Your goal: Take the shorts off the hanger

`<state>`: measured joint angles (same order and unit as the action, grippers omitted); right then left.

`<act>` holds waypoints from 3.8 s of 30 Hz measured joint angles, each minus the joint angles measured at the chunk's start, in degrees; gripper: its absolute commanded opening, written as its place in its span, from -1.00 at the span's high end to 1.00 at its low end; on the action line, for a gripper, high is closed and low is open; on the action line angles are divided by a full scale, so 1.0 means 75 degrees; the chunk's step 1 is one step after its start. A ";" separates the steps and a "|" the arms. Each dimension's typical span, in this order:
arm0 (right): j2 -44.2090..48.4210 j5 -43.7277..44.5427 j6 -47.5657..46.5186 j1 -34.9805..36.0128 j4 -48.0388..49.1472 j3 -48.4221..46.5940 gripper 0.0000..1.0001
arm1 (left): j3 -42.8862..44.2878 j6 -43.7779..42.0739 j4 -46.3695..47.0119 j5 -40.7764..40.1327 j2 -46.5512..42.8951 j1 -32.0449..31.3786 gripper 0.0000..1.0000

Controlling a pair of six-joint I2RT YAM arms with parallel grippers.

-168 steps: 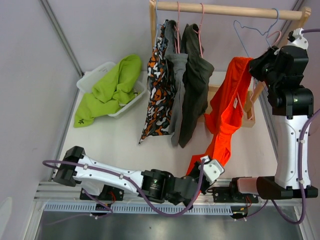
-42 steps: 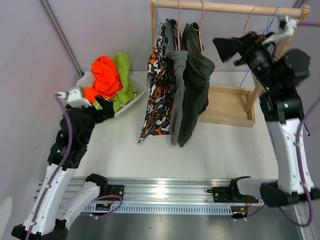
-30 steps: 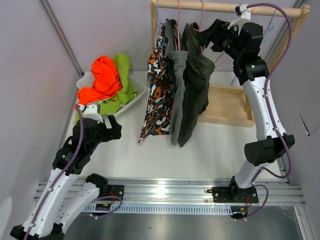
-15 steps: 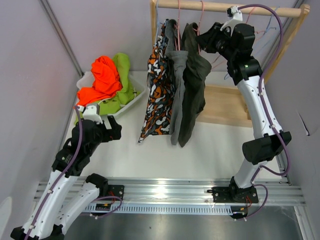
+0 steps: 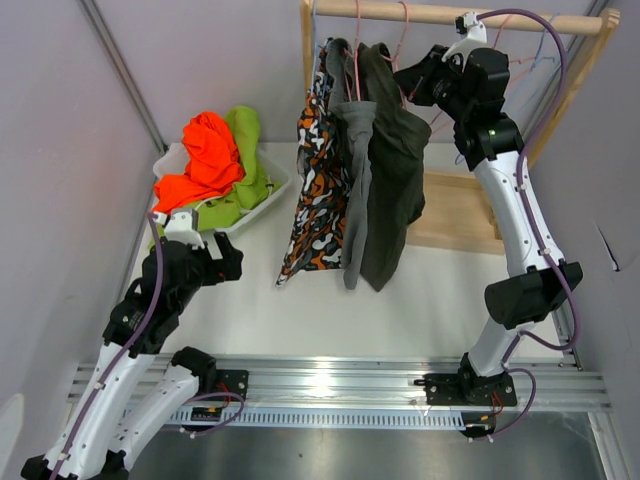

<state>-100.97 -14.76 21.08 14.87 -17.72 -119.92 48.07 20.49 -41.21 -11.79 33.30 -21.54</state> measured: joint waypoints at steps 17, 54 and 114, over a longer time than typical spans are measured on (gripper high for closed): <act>0.0819 0.1466 -0.0204 0.0038 -0.0833 0.0070 1.00 | 0.6094 -0.0396 -0.0111 -0.0032 0.3573 -0.2323 -0.99; 0.3244 0.2999 0.0670 0.0096 -0.1859 0.1614 1.00 | 0.8632 -0.0836 0.2229 -0.0533 0.9672 -0.6610 0.81; 0.4634 0.0976 0.0414 -0.0393 -0.3966 0.8921 -0.99 | 0.0431 0.2731 0.1673 -0.3812 0.4095 -0.7901 1.00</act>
<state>-66.22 -7.44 24.18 11.92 -47.46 -53.01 51.31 40.97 -28.67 -40.38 64.01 -80.79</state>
